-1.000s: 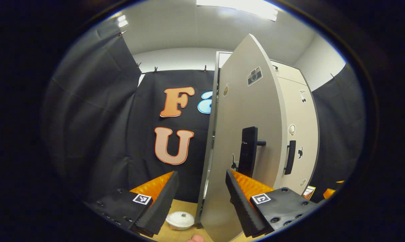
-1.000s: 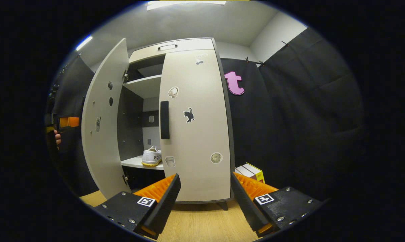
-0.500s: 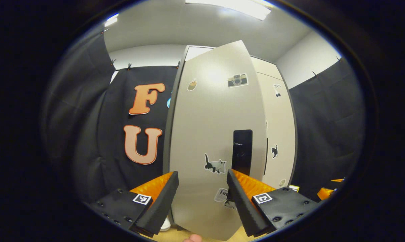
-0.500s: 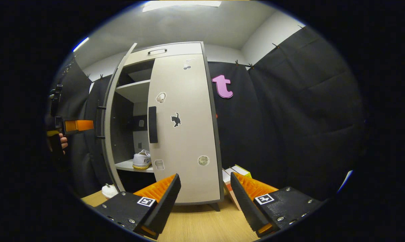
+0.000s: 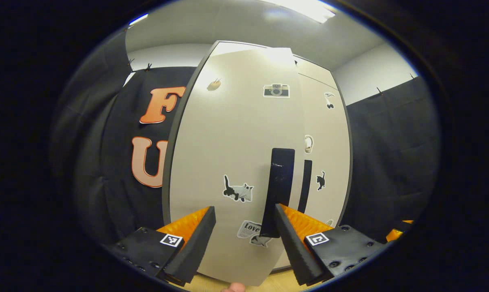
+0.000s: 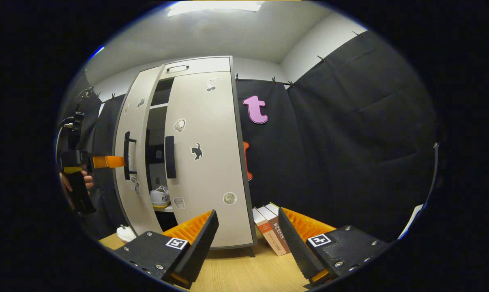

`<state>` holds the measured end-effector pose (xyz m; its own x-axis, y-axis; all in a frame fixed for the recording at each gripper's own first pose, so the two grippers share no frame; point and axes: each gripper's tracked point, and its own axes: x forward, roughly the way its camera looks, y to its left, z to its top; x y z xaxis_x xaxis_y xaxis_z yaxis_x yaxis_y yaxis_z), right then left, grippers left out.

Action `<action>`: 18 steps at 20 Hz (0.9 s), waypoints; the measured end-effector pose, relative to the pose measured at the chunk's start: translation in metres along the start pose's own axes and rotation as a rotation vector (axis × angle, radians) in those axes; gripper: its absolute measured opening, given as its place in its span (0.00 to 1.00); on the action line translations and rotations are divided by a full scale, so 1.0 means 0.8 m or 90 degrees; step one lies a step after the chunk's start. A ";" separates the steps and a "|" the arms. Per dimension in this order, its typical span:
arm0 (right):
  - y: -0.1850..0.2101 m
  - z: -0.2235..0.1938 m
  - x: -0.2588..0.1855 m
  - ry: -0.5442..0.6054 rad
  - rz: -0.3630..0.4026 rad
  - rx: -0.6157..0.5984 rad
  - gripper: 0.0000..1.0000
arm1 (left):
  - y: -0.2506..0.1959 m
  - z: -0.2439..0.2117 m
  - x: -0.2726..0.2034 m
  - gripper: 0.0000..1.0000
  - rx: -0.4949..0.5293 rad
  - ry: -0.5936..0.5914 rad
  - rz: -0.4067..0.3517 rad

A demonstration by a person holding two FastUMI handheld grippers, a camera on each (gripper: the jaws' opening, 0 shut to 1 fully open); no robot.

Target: Grab one shoe with the right hand and put it into the shoe cabinet, grab the other shoe with the left hand and put it into the shoe cabinet; then close the right door with the right hand and the left door with the left hand.

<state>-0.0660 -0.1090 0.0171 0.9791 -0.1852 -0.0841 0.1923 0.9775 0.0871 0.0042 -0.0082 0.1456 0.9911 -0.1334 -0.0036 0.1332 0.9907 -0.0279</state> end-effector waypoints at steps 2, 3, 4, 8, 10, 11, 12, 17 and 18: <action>-0.003 0.000 -0.002 0.000 -0.003 0.000 0.91 | 0.008 -0.002 0.008 0.95 -0.010 0.001 0.012; -0.004 0.000 -0.001 -0.001 -0.005 -0.002 0.91 | 0.006 -0.005 0.014 0.95 -0.016 0.002 0.007; -0.005 -0.001 0.000 0.001 -0.005 -0.005 0.91 | 0.003 -0.009 0.019 0.94 -0.020 0.008 0.006; -0.004 -0.003 0.004 0.003 -0.003 -0.009 0.91 | -0.004 -0.013 0.042 0.94 -0.014 0.018 0.000; -0.003 -0.004 0.004 0.005 -0.003 -0.011 0.91 | -0.008 -0.016 0.056 0.95 -0.005 0.021 0.003; -0.004 -0.005 0.004 0.005 -0.004 -0.013 0.91 | -0.009 -0.017 0.062 0.94 0.003 0.022 0.006; -0.004 -0.004 0.005 0.005 -0.005 -0.014 0.91 | -0.011 -0.018 0.068 0.95 0.011 0.022 0.008; -0.006 -0.006 0.004 0.005 -0.010 -0.022 0.92 | -0.034 -0.014 0.085 0.94 0.001 0.010 -0.024; -0.006 -0.006 0.004 0.005 -0.010 -0.024 0.91 | -0.036 -0.012 0.088 0.94 -0.001 0.009 -0.025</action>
<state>-0.0638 -0.1142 0.0117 0.9752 -0.2005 -0.0934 0.2055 0.9775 0.0479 0.0701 -0.0463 0.1366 0.9849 -0.1725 -0.0168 0.1720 0.9846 -0.0299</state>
